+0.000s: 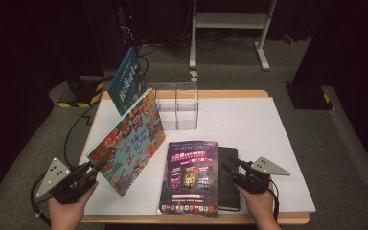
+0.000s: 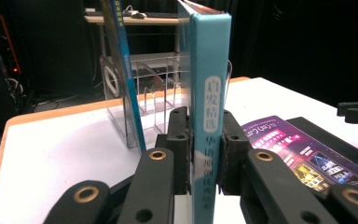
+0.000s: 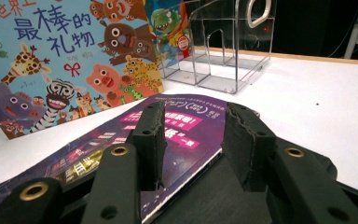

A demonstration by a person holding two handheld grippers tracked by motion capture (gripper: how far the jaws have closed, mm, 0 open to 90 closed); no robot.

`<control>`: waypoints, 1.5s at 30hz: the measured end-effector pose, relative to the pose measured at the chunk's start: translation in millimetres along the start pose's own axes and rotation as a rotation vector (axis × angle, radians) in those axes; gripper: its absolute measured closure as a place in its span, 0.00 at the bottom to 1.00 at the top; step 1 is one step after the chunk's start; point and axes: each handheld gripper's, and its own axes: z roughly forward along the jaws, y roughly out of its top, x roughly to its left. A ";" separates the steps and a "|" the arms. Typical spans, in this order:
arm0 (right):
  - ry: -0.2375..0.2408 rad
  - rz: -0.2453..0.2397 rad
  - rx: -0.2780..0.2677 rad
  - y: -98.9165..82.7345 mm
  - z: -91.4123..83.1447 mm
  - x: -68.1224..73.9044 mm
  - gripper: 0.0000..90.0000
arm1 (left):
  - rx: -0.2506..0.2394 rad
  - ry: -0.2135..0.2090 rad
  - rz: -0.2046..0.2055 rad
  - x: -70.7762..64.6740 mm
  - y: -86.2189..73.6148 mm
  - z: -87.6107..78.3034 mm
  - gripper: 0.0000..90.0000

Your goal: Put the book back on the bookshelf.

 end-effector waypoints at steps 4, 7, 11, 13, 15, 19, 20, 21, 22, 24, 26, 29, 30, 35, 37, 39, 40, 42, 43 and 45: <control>-0.005 0.000 0.002 -1.5 -3.0 1.4 0.64 | 0.005 -0.004 0.001 2.3 2.3 4.4 0.86; -0.005 -0.002 0.005 -2.1 -3.3 2.4 0.64 | 0.000 -0.014 -0.008 4.5 2.9 7.3 0.86; -0.005 -0.002 0.013 -3.3 -2.7 3.1 0.64 | -0.016 -0.050 -0.021 8.5 3.3 12.4 0.86; -0.005 -0.002 0.013 -3.6 -2.5 3.4 0.64 | -0.017 -0.053 -0.024 9.3 4.3 15.2 0.85; -0.006 -0.003 0.015 -3.8 -2.5 3.7 0.64 | -0.017 -0.051 -0.024 9.4 6.3 18.4 0.85; -0.004 -0.005 0.016 -3.8 -2.3 4.2 0.64 | -0.015 -0.052 -0.013 6.1 11.5 27.5 0.84; -0.003 -0.005 0.015 -3.8 -2.3 4.3 0.64 | -0.013 -0.053 -0.007 4.6 12.8 30.1 0.85; -0.003 -0.006 0.015 -3.8 -2.3 4.5 0.64 | -0.014 -0.055 -0.001 3.0 14.0 32.7 0.85; -0.002 -0.007 0.014 -3.7 -2.3 4.6 0.64 | -0.016 -0.062 0.004 1.6 14.9 35.1 0.85; 0.000 -0.007 0.014 -3.6 -2.5 4.7 0.64 | -0.024 -0.066 0.011 -0.7 16.0 39.6 0.84; 0.002 -0.009 0.012 -3.7 -2.7 4.9 0.64 | -0.027 -0.071 0.013 -2.6 17.1 43.7 0.84; 0.003 -0.007 0.011 -3.7 -3.0 5.1 0.64 | -0.030 -0.075 0.031 -5.9 18.5 49.3 0.81; 0.005 -0.006 0.011 -3.7 -3.1 5.1 0.64 | -0.043 -0.077 0.044 -7.2 18.7 50.4 0.80; 0.005 -0.008 0.012 -3.9 -3.0 4.8 0.64 | -0.051 -0.082 0.042 -7.7 18.2 50.4 0.80; 0.006 -0.007 0.014 -4.1 -2.4 4.9 0.64 | -0.050 -0.084 0.031 -7.2 18.4 50.3 0.80; 0.008 -0.009 0.016 -4.3 -1.9 5.3 0.64 | -0.052 -0.087 0.020 -7.2 19.8 49.8 0.80; 0.009 -0.009 0.016 -4.5 -1.6 5.5 0.64 | -0.046 -0.091 0.011 -7.4 21.7 49.5 0.80; 0.010 -0.008 0.016 -4.7 -1.3 5.9 0.64 | -0.053 -0.092 0.015 -9.0 24.9 48.6 0.79; 0.009 -0.007 0.016 -4.8 -1.3 5.9 0.64 | -0.054 -0.090 0.014 -9.9 26.6 48.4 0.79; 0.010 -0.003 0.015 -4.9 -1.4 5.6 0.64 | -0.047 -0.077 0.027 -11.5 29.1 48.0 0.81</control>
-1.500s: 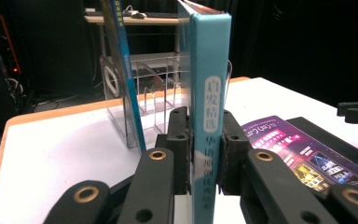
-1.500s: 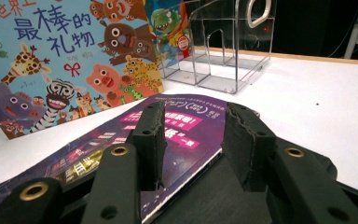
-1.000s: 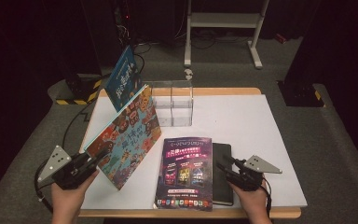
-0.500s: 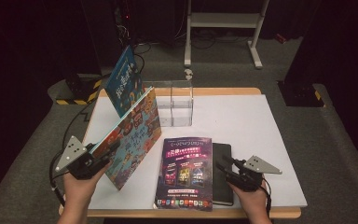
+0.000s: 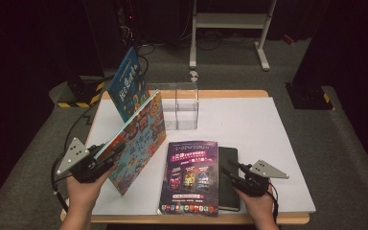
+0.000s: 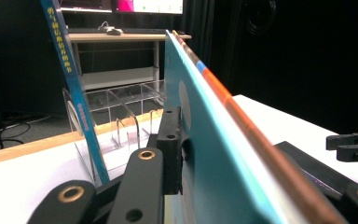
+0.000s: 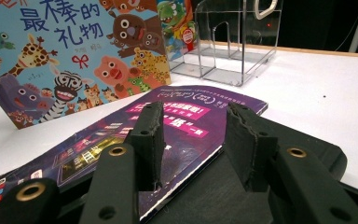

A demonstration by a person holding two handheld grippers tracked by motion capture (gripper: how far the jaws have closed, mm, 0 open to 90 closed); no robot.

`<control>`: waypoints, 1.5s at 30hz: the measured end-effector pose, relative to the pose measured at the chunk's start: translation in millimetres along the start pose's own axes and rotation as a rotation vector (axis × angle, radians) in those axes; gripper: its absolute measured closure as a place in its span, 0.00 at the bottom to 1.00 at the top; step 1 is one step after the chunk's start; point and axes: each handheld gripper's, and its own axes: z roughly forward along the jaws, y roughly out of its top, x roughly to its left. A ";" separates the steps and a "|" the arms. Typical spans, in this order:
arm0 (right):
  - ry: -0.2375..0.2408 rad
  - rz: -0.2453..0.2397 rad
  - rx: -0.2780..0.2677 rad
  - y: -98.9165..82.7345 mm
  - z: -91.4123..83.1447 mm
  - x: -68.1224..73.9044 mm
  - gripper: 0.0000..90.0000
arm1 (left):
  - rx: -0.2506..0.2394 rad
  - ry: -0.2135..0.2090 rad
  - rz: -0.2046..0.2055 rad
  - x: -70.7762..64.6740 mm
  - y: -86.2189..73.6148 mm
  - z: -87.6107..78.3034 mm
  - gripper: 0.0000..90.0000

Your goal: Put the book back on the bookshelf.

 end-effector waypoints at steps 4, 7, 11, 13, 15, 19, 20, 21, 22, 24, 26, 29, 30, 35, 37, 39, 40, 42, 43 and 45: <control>0.000 0.005 -0.002 -0.2 -0.5 -0.6 0.64 | 0.005 0.035 0.014 -1.4 0.4 -0.2 0.86; 0.001 0.010 -0.001 -0.5 -0.2 -0.8 0.64 | 0.008 0.066 0.010 -0.2 1.3 -0.1 0.89; 0.001 0.009 -0.003 -0.4 -0.4 -0.7 0.64 | 0.007 0.068 0.018 -1.5 4.0 2.6 0.90; 0.001 0.012 -0.005 -0.3 -0.5 -1.4 0.64 | 0.007 0.067 0.030 -3.2 7.5 5.6 0.90; 0.001 0.016 -0.007 -0.1 -0.7 -2.0 0.64 | 0.000 0.066 0.019 -2.5 11.3 8.0 0.90; 0.002 0.019 -0.011 0.4 -1.9 -2.7 0.64 | -0.028 0.051 -0.052 5.9 17.2 2.7 0.90; 0.003 0.019 -0.012 0.5 -2.2 -2.8 0.64 | -0.041 0.054 -0.061 7.1 17.1 -0.3 0.90; 0.002 0.018 -0.013 0.6 -2.3 -2.9 0.64 | -0.051 0.063 -0.067 7.7 17.1 -3.3 0.90; 0.002 0.018 -0.012 0.6 -2.2 -3.2 0.64 | -0.057 0.076 -0.066 8.2 17.3 -5.8 0.90; 0.004 0.020 -0.011 0.6 -2.0 -3.5 0.64 | -0.058 0.106 -0.064 9.4 17.6 -9.4 0.90; 0.005 0.020 -0.012 0.8 -2.1 -3.3 0.64 | -0.059 0.138 -0.062 11.2 17.7 -12.6 0.90; 0.005 0.018 -0.016 1.1 -2.8 -2.6 0.64 | -0.066 0.179 -0.053 13.1 18.8 -16.5 0.90; 0.004 0.018 -0.016 1.1 -2.9 -2.5 0.64 | -0.067 0.191 -0.051 13.5 19.5 -16.8 0.90; 0.004 0.021 -0.017 1.5 -3.1 -2.6 0.64 | -0.075 0.243 -0.034 13.0 23.5 -8.8 0.90; 0.003 0.019 -0.018 1.6 -3.3 -2.2 0.64 | -0.083 0.256 -0.028 11.6 25.9 -2.5 0.90; 0.003 0.017 -0.018 1.7 -3.8 -2.4 0.64 | -0.092 0.271 -0.022 9.9 27.8 5.4 0.90; 0.003 0.018 -0.019 1.7 -4.0 -2.5 0.64 | -0.096 0.280 -0.020 9.1 28.5 9.8 0.90; 0.003 0.020 -0.020 1.8 -4.5 -2.8 0.64 | -0.098 0.305 -0.017 7.4 30.0 19.4 0.90; 0.004 0.020 -0.021 1.8 -4.7 -2.9 0.64 | -0.098 0.316 -0.012 6.3 30.8 24.5 0.90; 0.004 0.020 -0.023 2.0 -4.9 -3.1 0.64 | -0.098 0.338 0.000 4.2 32.1 34.5 0.90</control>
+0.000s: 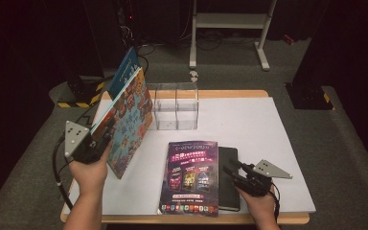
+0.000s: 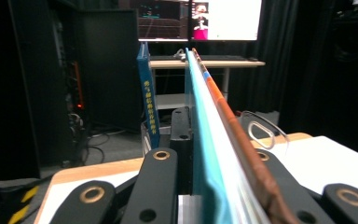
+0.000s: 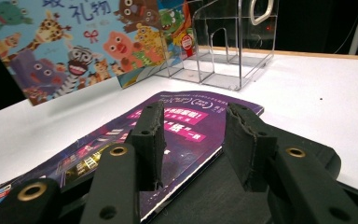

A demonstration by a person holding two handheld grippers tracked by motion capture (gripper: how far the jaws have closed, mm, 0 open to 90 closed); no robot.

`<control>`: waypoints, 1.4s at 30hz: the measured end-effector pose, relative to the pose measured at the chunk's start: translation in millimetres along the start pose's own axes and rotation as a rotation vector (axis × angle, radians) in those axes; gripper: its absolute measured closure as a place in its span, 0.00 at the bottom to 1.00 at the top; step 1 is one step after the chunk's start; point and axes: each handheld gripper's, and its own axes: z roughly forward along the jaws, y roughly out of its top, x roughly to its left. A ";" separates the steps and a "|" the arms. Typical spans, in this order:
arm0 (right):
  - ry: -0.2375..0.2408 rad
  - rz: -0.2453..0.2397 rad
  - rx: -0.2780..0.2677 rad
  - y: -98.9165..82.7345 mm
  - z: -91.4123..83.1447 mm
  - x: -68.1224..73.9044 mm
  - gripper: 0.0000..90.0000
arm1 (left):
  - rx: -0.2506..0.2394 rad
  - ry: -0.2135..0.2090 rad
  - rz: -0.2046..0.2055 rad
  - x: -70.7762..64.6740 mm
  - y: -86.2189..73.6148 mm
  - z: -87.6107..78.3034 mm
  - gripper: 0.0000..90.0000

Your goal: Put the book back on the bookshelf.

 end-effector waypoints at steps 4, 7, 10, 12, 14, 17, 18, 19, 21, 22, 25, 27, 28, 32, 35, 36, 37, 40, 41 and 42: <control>0.003 0.000 -0.001 0.2 -0.3 -0.1 0.64 | -0.007 0.030 0.015 -8.6 -0.6 17.4 0.90; 0.007 -0.001 -0.003 0.6 -0.5 -0.2 0.64 | -0.010 0.042 0.018 -11.8 -2.4 30.3 0.90; 0.008 0.000 -0.003 0.7 -0.7 -0.1 0.64 | -0.009 0.054 0.014 -14.0 -4.0 43.7 0.90; 0.008 0.000 -0.004 0.7 -0.8 -0.3 0.64 | -0.002 0.057 0.007 -14.2 -5.0 53.6 0.90; 0.009 0.002 -0.005 0.6 -0.9 -0.4 0.64 | 0.007 0.063 -0.003 -14.3 -5.7 63.7 0.90; 0.012 0.000 0.000 0.3 -0.3 -0.5 0.64 | 0.008 0.081 0.012 -17.5 -8.1 76.2 0.90; 0.011 -0.001 0.000 0.3 -0.1 -0.5 0.64 | 0.007 0.087 0.016 -18.5 -8.9 79.5 0.90; 0.012 0.001 0.000 0.3 -0.2 -0.7 0.64 | 0.006 0.093 0.013 -19.0 -9.6 82.3 0.90; 0.011 0.001 -0.001 0.3 -0.5 -0.8 0.64 | 0.006 0.098 0.003 -18.6 -11.4 87.3 0.90; 0.012 0.002 -0.002 0.2 -0.6 -1.0 0.64 | 0.004 0.100 -0.006 -18.1 -12.7 89.1 0.90; 0.011 0.004 -0.005 0.2 -1.2 -1.7 0.65 | 0.006 0.108 -0.022 -17.5 -16.2 93.5 0.90; 0.012 0.004 -0.004 0.2 -1.3 -1.9 0.65 | 0.005 0.112 -0.029 -16.6 -19.0 95.3 0.90; 0.012 0.003 -0.004 0.2 -1.3 -1.8 0.65 | 0.006 0.115 -0.033 -15.9 -20.3 95.8 0.90; 0.016 0.003 -0.002 -0.1 -0.7 -1.2 0.65 | 0.000 0.128 -0.042 -14.6 -24.9 94.9 0.90; 0.019 0.003 0.001 -0.5 0.2 -0.5 0.65 | -0.004 0.126 -0.020 -15.4 -27.8 92.8 0.89; 0.020 0.003 0.002 -0.6 0.5 -0.1 0.64 | -0.003 0.128 -0.019 -15.3 -28.0 91.9 0.89; 0.021 0.003 0.003 -0.7 0.9 0.3 0.64 | 0.001 0.125 -0.023 -14.4 -28.0 91.2 0.88; 0.023 -0.004 0.006 -0.8 1.5 1.8 0.64 | 0.009 0.123 -0.010 -12.2 -27.8 87.7 0.87; 0.024 -0.003 0.007 -0.9 1.6 2.3 0.64 | 0.014 0.117 -0.009 -11.7 -28.1 86.1 0.85; 0.025 -0.004 0.008 -0.9 1.7 2.6 0.64 | 0.017 0.112 -0.003 -11.4 -28.9 84.0 0.84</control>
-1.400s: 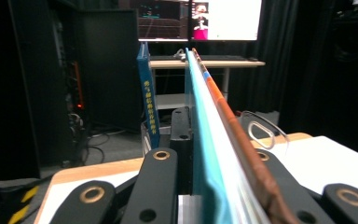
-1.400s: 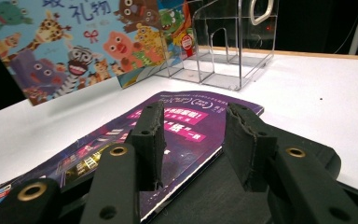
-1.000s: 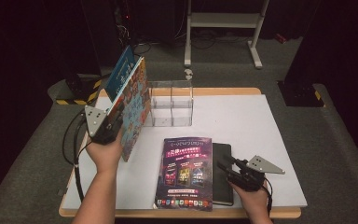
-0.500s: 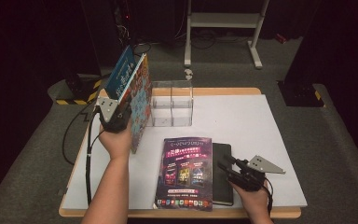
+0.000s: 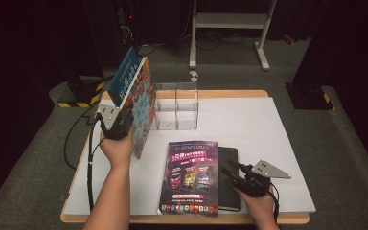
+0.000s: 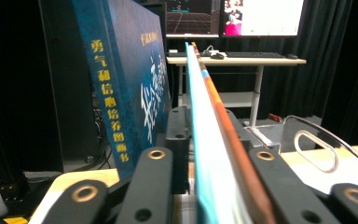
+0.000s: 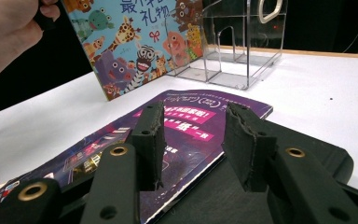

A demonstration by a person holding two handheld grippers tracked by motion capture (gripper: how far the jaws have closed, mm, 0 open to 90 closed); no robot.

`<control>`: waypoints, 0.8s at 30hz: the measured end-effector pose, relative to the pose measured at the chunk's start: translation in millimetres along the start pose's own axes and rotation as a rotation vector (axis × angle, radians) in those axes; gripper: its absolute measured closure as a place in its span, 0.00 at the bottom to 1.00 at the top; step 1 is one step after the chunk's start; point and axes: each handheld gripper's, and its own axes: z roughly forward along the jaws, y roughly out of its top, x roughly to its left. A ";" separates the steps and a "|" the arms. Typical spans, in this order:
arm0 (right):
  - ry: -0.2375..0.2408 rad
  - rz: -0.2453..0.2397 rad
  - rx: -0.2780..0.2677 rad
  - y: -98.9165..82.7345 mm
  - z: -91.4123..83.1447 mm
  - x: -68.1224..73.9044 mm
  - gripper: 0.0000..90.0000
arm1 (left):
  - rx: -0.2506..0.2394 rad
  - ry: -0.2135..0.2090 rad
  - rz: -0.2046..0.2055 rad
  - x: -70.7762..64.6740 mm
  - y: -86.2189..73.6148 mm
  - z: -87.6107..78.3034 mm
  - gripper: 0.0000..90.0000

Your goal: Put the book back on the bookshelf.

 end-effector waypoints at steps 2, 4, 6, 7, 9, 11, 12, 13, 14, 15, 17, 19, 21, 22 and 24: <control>0.000 -0.002 0.001 -0.1 0.2 0.3 0.64 | 0.011 -0.007 0.017 0.7 -3.3 -4.5 0.83; -0.001 0.000 0.003 -0.4 0.4 0.3 0.64 | 0.016 -0.009 0.031 0.8 -8.3 -9.7 0.83; 0.000 -0.001 0.004 -0.7 0.9 0.2 0.64 | 0.025 -0.007 0.050 0.2 -13.7 -14.6 0.83; 0.000 -0.001 0.006 -0.8 1.1 0.4 0.64 | 0.028 -0.009 0.055 0.1 -16.2 -16.8 0.83; 0.001 -0.001 0.007 -1.1 1.7 0.8 0.64 | 0.037 -0.009 0.065 0.0 -20.7 -20.4 0.83; 0.001 -0.002 0.009 -1.2 2.1 1.5 0.64 | 0.044 -0.004 0.078 -0.3 -24.5 -22.4 0.84; 0.001 -0.003 0.009 -1.2 2.2 1.7 0.64 | 0.047 -0.003 0.080 -0.2 -26.0 -23.2 0.85; 0.001 -0.004 0.009 -1.2 2.2 1.9 0.64 | 0.046 -0.004 0.077 0.2 -27.0 -24.1 0.85; 0.001 -0.004 0.009 -1.2 2.2 1.9 0.64 | 0.045 -0.002 0.075 0.1 -27.3 -24.7 0.85; 0.001 -0.003 0.009 -1.3 2.2 1.8 0.64 | 0.045 0.000 0.075 -0.2 -27.1 -24.7 0.86; 0.000 -0.001 0.010 -1.3 2.0 1.4 0.64 | 0.044 0.006 0.086 -1.4 -26.7 -23.9 0.86; 0.001 -0.001 0.008 -1.3 1.8 1.2 0.64 | 0.039 0.016 0.093 -2.5 -26.4 -22.5 0.87; 0.001 -0.002 0.007 -1.2 1.1 1.1 0.64 | 0.041 0.029 0.091 -3.2 -25.0 -20.4 0.87; 0.000 -0.002 0.007 -1.1 0.8 1.0 0.64 | 0.042 0.035 0.087 -3.0 -24.1 -19.5 0.87; 0.001 -0.001 0.005 -1.2 0.6 0.6 0.64 | 0.044 0.036 0.082 -1.9 -23.8 -17.2 0.87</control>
